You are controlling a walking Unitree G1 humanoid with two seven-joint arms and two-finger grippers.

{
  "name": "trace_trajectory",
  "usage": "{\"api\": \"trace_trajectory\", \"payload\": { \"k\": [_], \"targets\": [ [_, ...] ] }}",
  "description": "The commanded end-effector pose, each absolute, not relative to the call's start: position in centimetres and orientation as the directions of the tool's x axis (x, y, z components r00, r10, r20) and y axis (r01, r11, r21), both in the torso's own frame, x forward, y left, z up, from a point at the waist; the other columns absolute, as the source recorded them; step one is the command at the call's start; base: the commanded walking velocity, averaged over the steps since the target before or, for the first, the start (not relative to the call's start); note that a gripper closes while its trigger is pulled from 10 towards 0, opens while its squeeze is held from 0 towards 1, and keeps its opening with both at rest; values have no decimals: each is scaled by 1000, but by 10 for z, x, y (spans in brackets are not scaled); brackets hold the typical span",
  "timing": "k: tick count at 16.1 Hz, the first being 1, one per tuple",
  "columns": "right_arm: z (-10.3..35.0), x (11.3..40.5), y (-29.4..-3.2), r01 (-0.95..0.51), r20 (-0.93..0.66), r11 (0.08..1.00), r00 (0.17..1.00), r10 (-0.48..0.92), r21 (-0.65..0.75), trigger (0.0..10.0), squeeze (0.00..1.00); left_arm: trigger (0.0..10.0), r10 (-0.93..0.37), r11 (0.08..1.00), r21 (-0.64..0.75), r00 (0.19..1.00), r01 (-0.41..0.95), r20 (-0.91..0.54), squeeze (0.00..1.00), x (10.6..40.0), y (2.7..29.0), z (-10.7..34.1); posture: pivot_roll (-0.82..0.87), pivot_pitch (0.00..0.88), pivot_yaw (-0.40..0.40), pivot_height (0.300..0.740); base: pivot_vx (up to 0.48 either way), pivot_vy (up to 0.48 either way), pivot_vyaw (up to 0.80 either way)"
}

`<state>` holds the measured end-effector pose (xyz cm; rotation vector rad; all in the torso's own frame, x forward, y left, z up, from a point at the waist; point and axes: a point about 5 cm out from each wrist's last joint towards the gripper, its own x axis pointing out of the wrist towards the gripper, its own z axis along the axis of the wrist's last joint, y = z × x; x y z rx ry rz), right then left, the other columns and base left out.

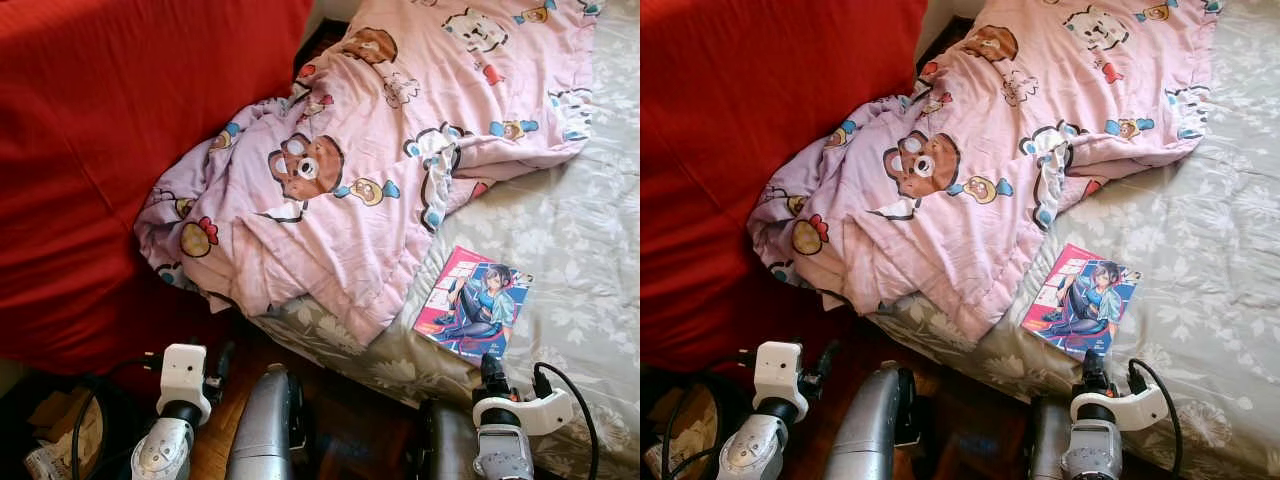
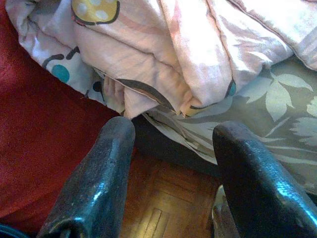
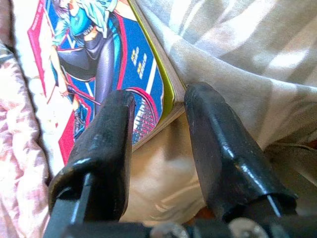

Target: Clean up the room

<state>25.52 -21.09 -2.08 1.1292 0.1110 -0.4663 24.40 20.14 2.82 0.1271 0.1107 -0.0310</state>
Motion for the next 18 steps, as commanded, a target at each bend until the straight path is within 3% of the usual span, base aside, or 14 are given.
{"api": "trace_trajectory", "payload": {
  "k": [1, 11, 18],
  "targets": [
    [-25, 249, -210, 422, -326, 322, 893, -311, 848, 10000, 0, 10000, -31, 987, 149, 989, 53, -142, 0, 237, 205, 24, 118, 290, 109, 614, 0, 0, 0],
    [-34, 240, -208, 357, -302, 236, 922, -241, 904, 10000, 0, 10000, -53, 977, 197, 986, 84, -158, 0, 221, 214, 27, 172, 332, 149, 614, 0, 0, 0],
    [-16, 251, -236, 282, -198, 211, 916, -348, 936, 10000, 0, 10000, -59, 970, 225, 984, 95, -166, 0, 216, 217, 31, 190, 354, 170, 614, 0, 0, 0]
  ]
}}
